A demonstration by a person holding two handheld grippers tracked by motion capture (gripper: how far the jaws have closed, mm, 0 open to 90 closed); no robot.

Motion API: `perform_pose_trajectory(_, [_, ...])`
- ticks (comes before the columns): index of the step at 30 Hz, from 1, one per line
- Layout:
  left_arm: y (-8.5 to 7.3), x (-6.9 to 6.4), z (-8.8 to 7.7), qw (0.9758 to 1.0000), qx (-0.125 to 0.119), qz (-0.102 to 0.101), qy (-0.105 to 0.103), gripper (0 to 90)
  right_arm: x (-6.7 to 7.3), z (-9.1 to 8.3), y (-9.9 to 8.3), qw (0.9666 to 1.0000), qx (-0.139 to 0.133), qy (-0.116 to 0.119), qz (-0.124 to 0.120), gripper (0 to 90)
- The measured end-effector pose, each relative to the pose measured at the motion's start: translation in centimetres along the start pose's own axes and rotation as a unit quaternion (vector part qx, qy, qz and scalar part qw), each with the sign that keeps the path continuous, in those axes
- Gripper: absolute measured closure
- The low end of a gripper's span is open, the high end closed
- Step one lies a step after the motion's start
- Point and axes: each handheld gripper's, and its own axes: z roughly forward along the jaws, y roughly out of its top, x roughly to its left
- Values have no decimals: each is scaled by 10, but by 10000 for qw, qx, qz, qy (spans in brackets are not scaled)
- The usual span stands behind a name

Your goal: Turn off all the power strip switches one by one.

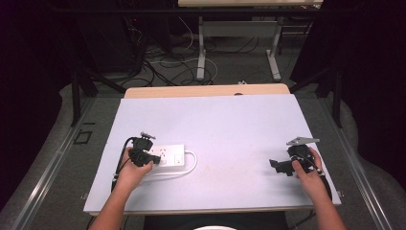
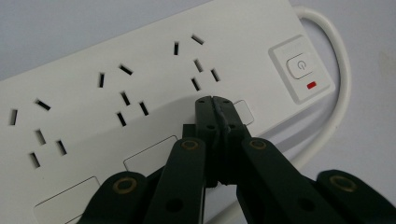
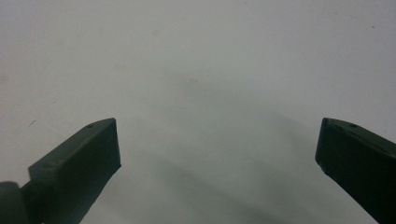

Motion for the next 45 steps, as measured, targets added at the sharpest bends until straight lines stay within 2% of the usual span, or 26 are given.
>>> perform_pose_trajectory(6, [0,2,-1,10000,39,-37,-71,900,0,0,0,10000,-16,-15,39,0])
perform_pose_trajectory(12, [-1,4,-1,9998,-50,-114,-144,900,0,0,0,10000,-14,-5,33,0])
perform_pose_trajectory(16, [-1,7,-7,9996,-137,-195,-162,900,-1,-1,0,10000,-31,0,-21,0])
perform_pose_trajectory(22, [-2,11,-13,9991,-235,-310,-147,900,0,-1,0,10000,-25,0,2,0])
perform_pose_trajectory(23, [-2,13,-15,9993,-176,-295,-154,900,0,-1,0,10000,-25,-3,2,0])
perform_pose_trajectory(24, [-3,13,-15,9990,-260,-342,-134,900,0,-1,0,10000,-24,-3,3,0])
perform_pose_trajectory(27, [-3,15,-17,9987,-290,-403,-96,900,-1,-1,0,10000,-33,-7,-6,0])
perform_pose_trajectory(28, [-3,17,-19,9989,-221,-385,-116,900,-1,-1,0,10000,-42,-8,-10,0])
perform_pose_trajectory(29, [-4,17,-19,9985,-288,-452,-84,900,-1,-1,0,10000,-40,-8,-6,0])
perform_pose_trajectory(32, [-5,21,-22,9986,-230,-463,-85,900,-1,-1,0,10000,-40,-9,-12,0])
perform_pose_trajectory(37, [-7,23,-21,9979,-305,-574,-22,900,0,-1,0,10000,-38,-10,-7,0])
perform_pose_trajectory(45, [-10,28,-21,9977,-285,-612,47,900,-1,-1,0,10000,-42,-14,-10,0])
